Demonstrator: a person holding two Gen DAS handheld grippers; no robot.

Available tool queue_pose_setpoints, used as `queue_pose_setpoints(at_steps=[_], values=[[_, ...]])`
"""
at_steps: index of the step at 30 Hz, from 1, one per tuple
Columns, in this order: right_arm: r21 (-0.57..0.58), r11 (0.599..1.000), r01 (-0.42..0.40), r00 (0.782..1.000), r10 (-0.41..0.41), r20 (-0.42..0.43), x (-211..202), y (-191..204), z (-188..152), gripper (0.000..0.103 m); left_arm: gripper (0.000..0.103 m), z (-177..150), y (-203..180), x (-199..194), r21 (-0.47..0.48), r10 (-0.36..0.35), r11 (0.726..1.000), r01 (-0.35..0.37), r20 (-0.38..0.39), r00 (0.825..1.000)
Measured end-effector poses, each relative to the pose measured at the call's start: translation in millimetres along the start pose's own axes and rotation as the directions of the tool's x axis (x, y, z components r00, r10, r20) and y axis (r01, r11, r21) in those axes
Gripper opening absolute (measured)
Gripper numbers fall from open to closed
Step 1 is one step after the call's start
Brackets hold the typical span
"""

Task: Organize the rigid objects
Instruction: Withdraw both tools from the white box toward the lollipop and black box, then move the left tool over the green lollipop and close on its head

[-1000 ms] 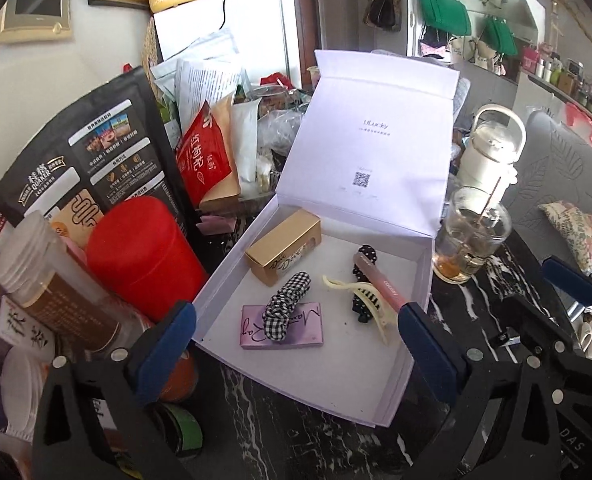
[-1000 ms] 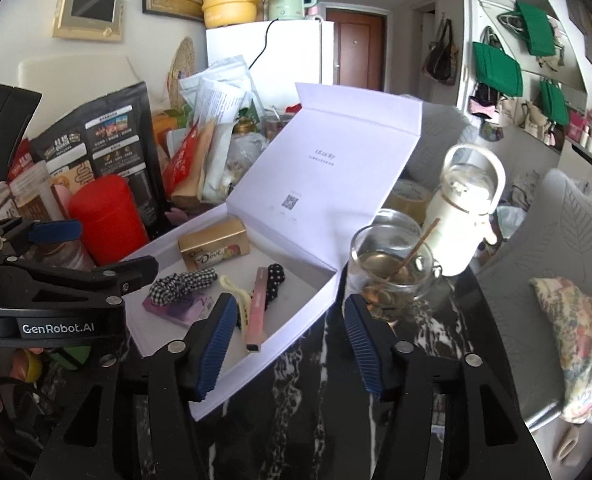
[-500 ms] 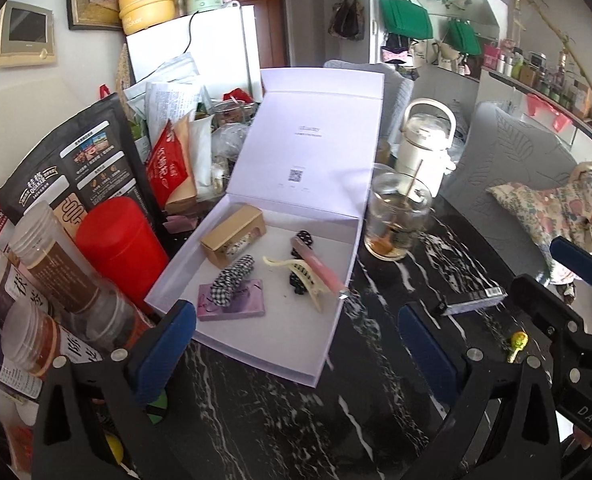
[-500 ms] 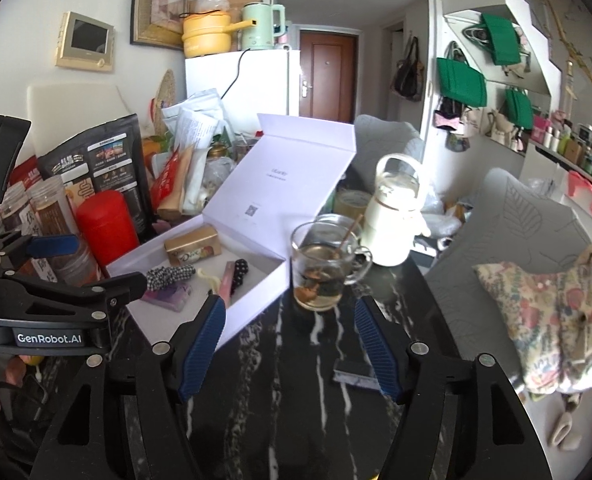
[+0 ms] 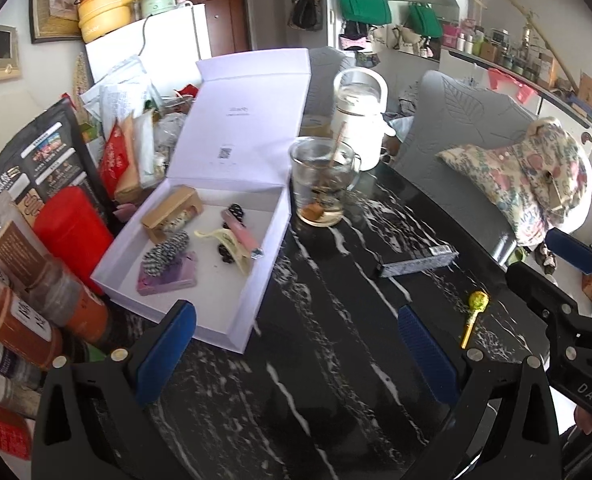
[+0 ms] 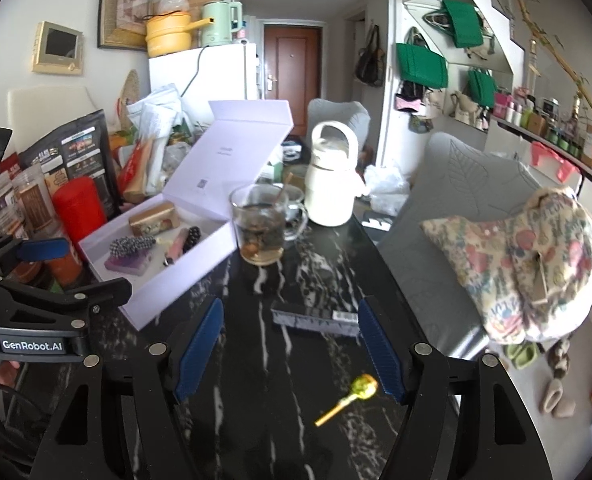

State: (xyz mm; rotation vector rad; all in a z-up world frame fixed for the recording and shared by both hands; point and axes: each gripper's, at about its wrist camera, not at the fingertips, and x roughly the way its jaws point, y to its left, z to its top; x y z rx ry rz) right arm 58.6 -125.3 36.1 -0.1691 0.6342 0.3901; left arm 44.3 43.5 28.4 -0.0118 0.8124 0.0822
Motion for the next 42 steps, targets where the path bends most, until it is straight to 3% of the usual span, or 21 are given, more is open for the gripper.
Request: queue_pose_setpoints(at_steps=[7,20,38,42], values=[[0.026,0.999,0.044,0.999,-0.043,-0.018,-3,-29,-24,0.071,0.103,-14,-33,12,0.019,-0.066,0.998,0.066,-0.01,0.998],[0.077,0.996,0.054,0.995,-0.047,-0.089,12,-78,-58,0.071,0.103,-31,-90,52,0.101,-0.109,0.988,0.118,-0.095,0.989],[0.163,0.985,0.063,0.987,-0.037,-0.158,43,-133,-81,0.07,0.103,-35,-154,104,0.16,-0.258,0.944,0.289,-0.191,0.947],[0.175,0.983,0.062,0.985,-0.032,-0.172,51,-141,-83,0.07,0.097,-32,-165,116,0.166,-0.277,0.935,0.312,-0.204,0.939]])
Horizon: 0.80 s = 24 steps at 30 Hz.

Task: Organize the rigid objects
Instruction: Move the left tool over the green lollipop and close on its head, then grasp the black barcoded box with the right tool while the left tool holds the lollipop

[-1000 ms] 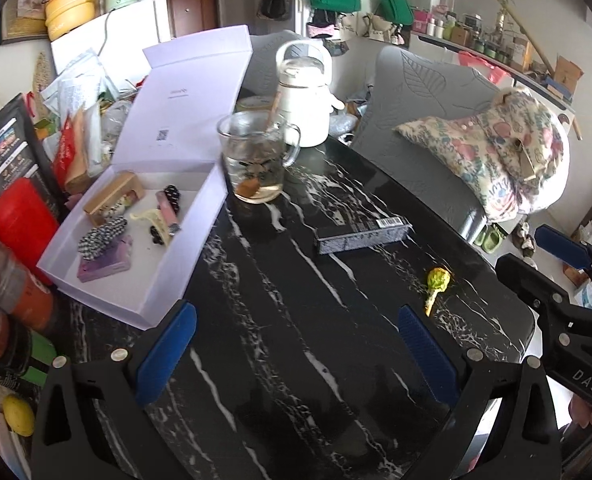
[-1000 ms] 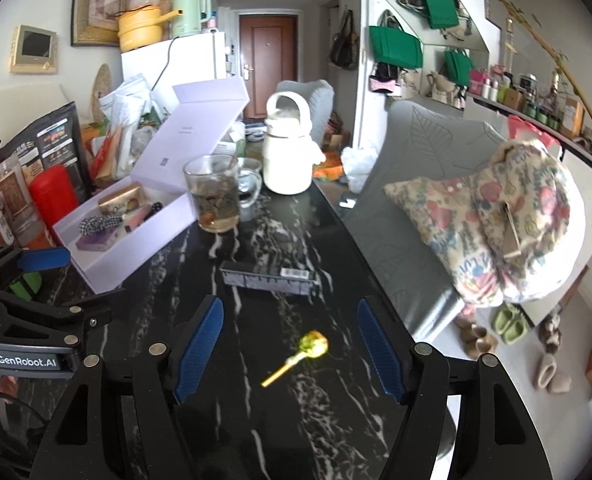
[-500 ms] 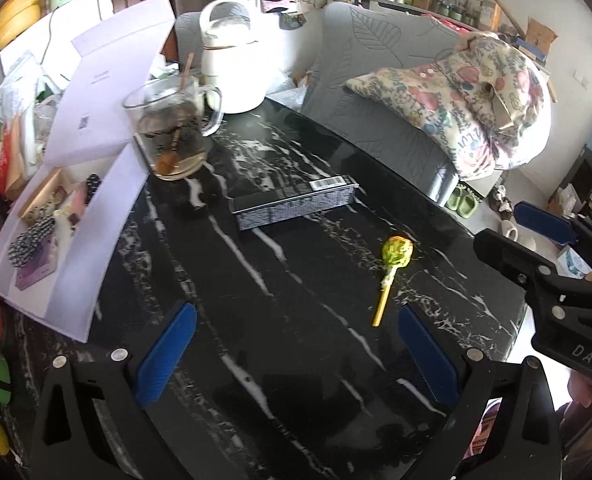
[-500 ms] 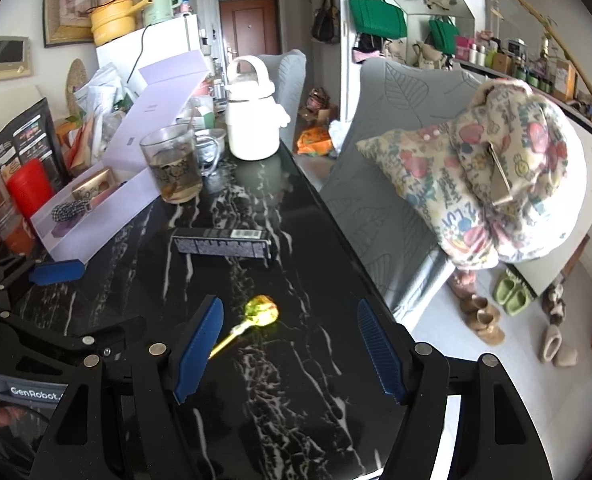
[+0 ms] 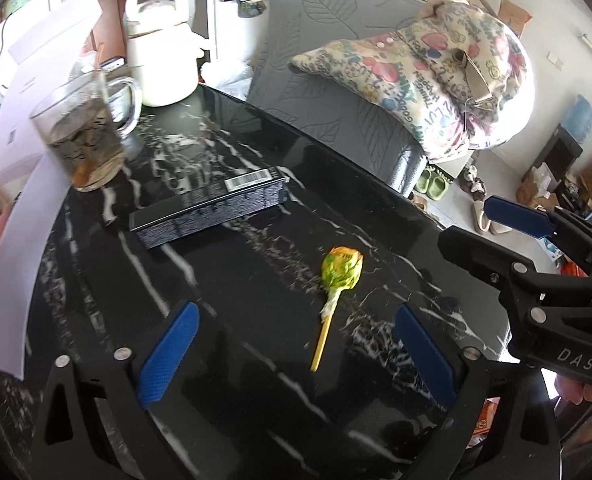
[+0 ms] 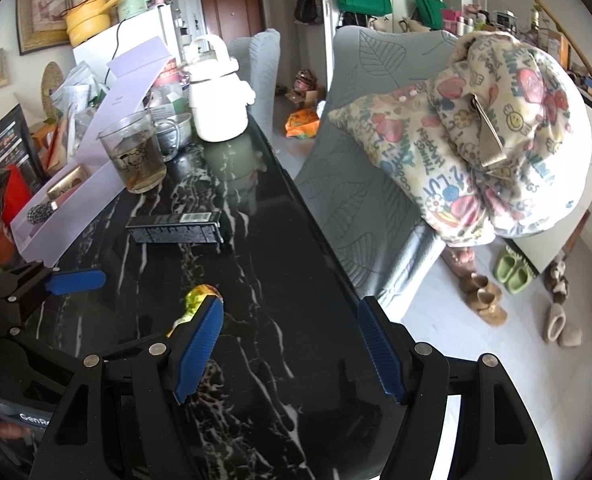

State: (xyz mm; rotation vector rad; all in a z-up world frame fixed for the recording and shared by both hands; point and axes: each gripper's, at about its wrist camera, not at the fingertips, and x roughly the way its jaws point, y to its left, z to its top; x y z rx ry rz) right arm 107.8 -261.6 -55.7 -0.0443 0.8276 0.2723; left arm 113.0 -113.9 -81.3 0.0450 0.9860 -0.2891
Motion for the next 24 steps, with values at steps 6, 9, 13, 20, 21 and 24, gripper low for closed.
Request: queue_pose_setpoints(at_steps=[6,9,13,20,21,24], values=[[0.015,1.0,-0.001,1.0,0.001,-0.015,10,-11,3,0.07,0.079,7,-7,24,-0.001,-0.054,0.999,0.054,-0.036,0.998],[0.024,1.0,0.0,1.0,0.001,-0.026,16,-16,5,0.07,0.068,8,-11,31,0.003,-0.058,0.998,0.058,-0.044,0.997],[0.019,1.0,0.002,0.999,-0.002,-0.039,24,-17,9,0.071,0.054,12,-17,35,0.027,-0.066,0.997,0.066,-0.019,0.998],[0.0,1.0,-0.03,0.998,0.03,-0.047,37,-8,20,0.071,0.025,7,-18,30,0.098,-0.017,0.995,0.019,-0.016,1.0],[-0.006,0.999,-0.04,0.998,0.04,-0.048,40,-5,21,0.071,0.025,5,-14,28,0.091,-0.009,0.996,0.01,-0.017,1.0],[-0.016,0.998,-0.066,0.997,0.065,-0.046,49,7,26,0.071,0.025,-4,8,21,0.044,0.008,0.999,-0.007,-0.024,1.0]])
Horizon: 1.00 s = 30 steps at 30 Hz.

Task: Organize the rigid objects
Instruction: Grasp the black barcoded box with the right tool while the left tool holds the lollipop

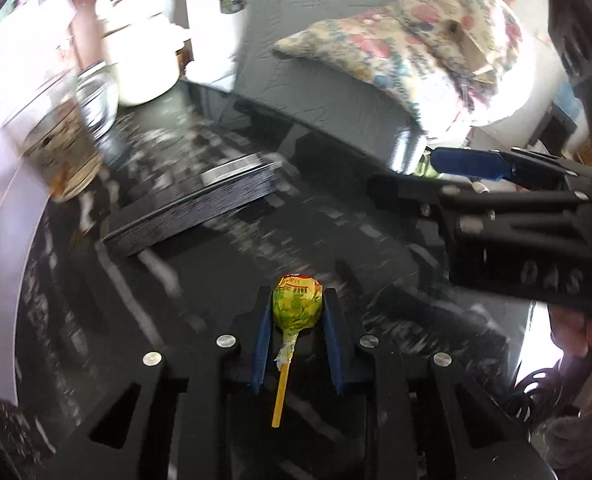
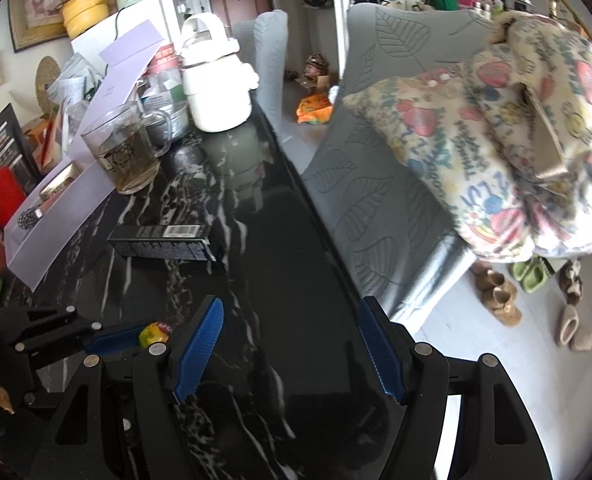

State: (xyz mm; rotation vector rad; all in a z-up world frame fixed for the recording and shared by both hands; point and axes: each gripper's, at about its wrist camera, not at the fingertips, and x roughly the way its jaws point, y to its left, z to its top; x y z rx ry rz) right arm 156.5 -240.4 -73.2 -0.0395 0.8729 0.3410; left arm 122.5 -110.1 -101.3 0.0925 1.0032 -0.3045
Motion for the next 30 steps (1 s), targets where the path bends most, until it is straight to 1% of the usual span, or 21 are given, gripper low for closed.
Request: queue_pose_setpoints(at_steps=[6,8,10,13,15,18,21,23,26,30], values=[[-0.062,0.997,-0.048,0.999,0.047,-0.012,25,30,18,0.071,0.025,-26,45,-20,-0.106,0.056,0.993,-0.055,0.001,0.998],[-0.067,0.995,-0.069,0.998,0.068,-0.014,34,40,26,0.07,0.025,-34,64,-25,-0.167,0.052,0.985,-0.052,-0.001,0.999],[-0.075,0.994,-0.077,0.997,0.077,-0.009,41,49,35,0.07,0.025,-40,80,-30,-0.217,0.067,0.974,-0.065,0.005,0.998],[-0.111,0.991,-0.068,0.998,0.068,-0.003,51,64,45,0.068,0.025,-44,95,-35,-0.249,0.109,0.963,-0.103,0.01,0.994],[-0.138,0.989,-0.046,0.999,0.047,0.0,59,74,51,0.067,0.025,-44,101,-36,-0.267,0.116,0.958,-0.108,0.013,0.993],[-0.157,0.987,-0.018,1.0,0.018,0.002,70,83,58,0.065,0.025,-44,107,-37,-0.284,0.108,0.954,-0.099,0.017,0.994],[-0.17,0.985,0.016,1.0,-0.017,-0.005,79,85,60,0.065,0.025,-45,109,-38,-0.279,0.111,0.955,-0.101,0.018,0.994],[-0.168,0.986,0.002,1.0,-0.005,-0.014,81,83,59,0.065,0.025,-43,109,-37,-0.274,0.108,0.957,-0.099,0.018,0.994],[-0.178,0.984,-0.012,1.0,0.007,-0.028,77,82,55,0.065,0.025,-43,108,-38,-0.268,0.086,0.96,-0.078,0.021,0.996],[-0.188,0.982,-0.009,0.999,0.0,-0.049,68,79,43,0.065,0.025,-43,107,-42,-0.268,0.084,0.961,-0.073,0.033,0.996]])
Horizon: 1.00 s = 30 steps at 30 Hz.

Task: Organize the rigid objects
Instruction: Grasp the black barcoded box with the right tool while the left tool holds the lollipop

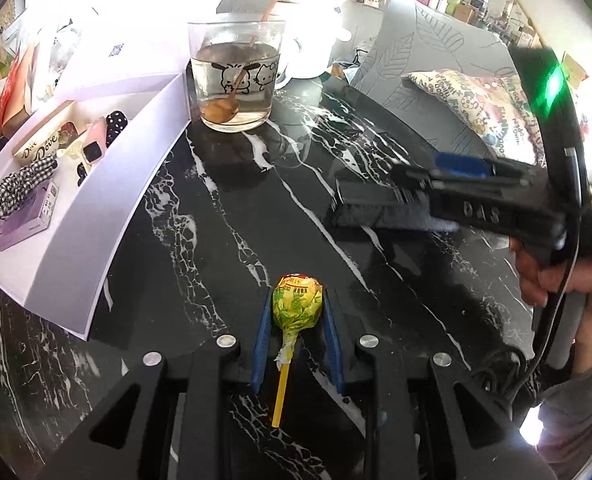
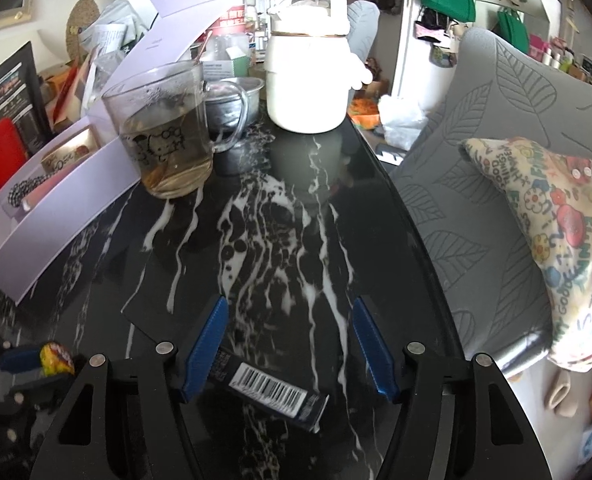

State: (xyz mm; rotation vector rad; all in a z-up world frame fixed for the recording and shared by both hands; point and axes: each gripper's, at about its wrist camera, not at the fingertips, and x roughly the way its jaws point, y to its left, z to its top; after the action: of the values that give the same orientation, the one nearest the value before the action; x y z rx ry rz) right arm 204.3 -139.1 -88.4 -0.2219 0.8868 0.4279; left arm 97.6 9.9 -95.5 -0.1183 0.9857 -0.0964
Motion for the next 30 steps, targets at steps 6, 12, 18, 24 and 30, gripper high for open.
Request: queue_pose_setpoints(at_steps=[6,12,18,24,30], values=[[0.022,0.999,-0.031,0.999,0.032,-0.019,-16,0,-26,0.065,0.025,-5,2,-14,-0.009,-0.005,1.0,0.005,0.02,1.0],[0.027,0.998,-0.062,0.998,0.063,-0.028,-36,7,-49,0.065,0.025,-16,5,-27,-0.025,-0.001,1.0,0.002,0.02,1.0],[0.049,0.991,-0.122,0.992,0.123,-0.022,-54,17,-67,0.065,0.025,-29,10,-41,-0.043,0.003,0.999,-0.002,0.031,1.0],[0.06,0.981,-0.185,0.983,0.184,0.011,-71,33,-69,0.065,0.025,-37,16,-54,-0.057,0.022,0.998,-0.019,0.051,0.998],[0.024,0.981,-0.192,0.981,0.193,-0.015,-65,53,-71,0.06,0.025,-47,25,-63,-0.077,0.047,0.996,-0.043,0.058,0.997]])
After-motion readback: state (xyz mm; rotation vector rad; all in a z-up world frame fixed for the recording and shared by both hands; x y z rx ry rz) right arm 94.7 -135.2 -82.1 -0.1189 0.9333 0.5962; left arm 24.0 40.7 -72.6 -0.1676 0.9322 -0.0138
